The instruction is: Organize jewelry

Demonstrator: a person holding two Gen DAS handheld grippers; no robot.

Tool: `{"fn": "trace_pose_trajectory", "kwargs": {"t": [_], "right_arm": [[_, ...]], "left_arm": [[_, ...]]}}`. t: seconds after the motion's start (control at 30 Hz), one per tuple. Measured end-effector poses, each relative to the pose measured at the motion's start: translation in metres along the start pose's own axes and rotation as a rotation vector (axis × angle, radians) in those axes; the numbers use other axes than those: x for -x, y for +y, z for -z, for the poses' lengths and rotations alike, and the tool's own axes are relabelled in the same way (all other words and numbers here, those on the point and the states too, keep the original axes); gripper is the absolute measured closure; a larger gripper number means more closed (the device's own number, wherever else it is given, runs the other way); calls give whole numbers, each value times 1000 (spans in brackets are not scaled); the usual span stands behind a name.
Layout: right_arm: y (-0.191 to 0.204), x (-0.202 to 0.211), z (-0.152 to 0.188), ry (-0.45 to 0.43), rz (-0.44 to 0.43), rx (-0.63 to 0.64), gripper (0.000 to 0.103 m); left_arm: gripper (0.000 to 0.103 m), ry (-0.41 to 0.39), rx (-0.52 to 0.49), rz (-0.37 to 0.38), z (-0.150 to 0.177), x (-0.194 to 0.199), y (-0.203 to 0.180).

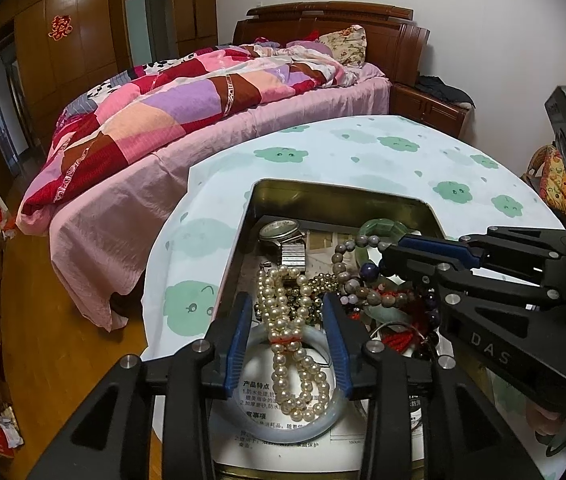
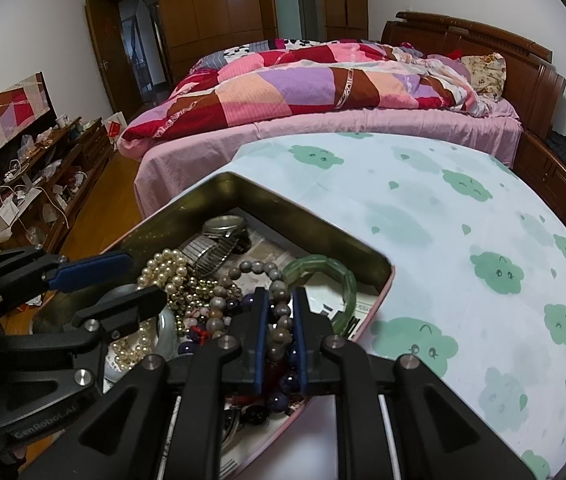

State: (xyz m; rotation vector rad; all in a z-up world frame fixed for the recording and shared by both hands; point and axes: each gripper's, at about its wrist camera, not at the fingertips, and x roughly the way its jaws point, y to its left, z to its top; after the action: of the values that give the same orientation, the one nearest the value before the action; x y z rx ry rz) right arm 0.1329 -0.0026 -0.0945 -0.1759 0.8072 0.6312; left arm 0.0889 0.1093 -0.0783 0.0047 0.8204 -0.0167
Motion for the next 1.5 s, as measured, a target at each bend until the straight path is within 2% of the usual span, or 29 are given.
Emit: {"fn": "trace_pose_trajectory", "kwargs": {"t": [0.1,0.17,0.3,0.43,0.57,0.7,0.8,0.97,1.1,1.5], "right_arm": [[-1,-2,0,4,5,-2,79],[-2,-2,1,6,0,-5,79],[-2,-2,1,10,4,2,78],[-4,2,-1,-6,-2,-6,54],[-3,4,-1,-6,-5,-1,52],[-3,11,-2,-23,-4,-1,40],[-4,17,-3,-37,-7,-6,35],[-3,26,0,-52,-2,-4,30],[-5,42,5,-64,-1,-9,27],[-14,102,12,-194,6,-39,14]], "left_arm": [[66,-2,-2,-2,-1,2,0],[65,-7,-3,-5,-1,3,-1],[53,-20,-3,-10,-2,7,-2],[46,-36,-20,-18,-4,14,-5],[42,-41,-20,-40,-4,17,-5],[40,-45,-23,-61,-4,23,-4],[36,-47,-28,-72,-2,27,-2],[35,-47,-23,-98,-1,33,3],[35,-82,-4,-110,-5,49,6],[34,-184,-18,-110,-13,96,-14]]}}
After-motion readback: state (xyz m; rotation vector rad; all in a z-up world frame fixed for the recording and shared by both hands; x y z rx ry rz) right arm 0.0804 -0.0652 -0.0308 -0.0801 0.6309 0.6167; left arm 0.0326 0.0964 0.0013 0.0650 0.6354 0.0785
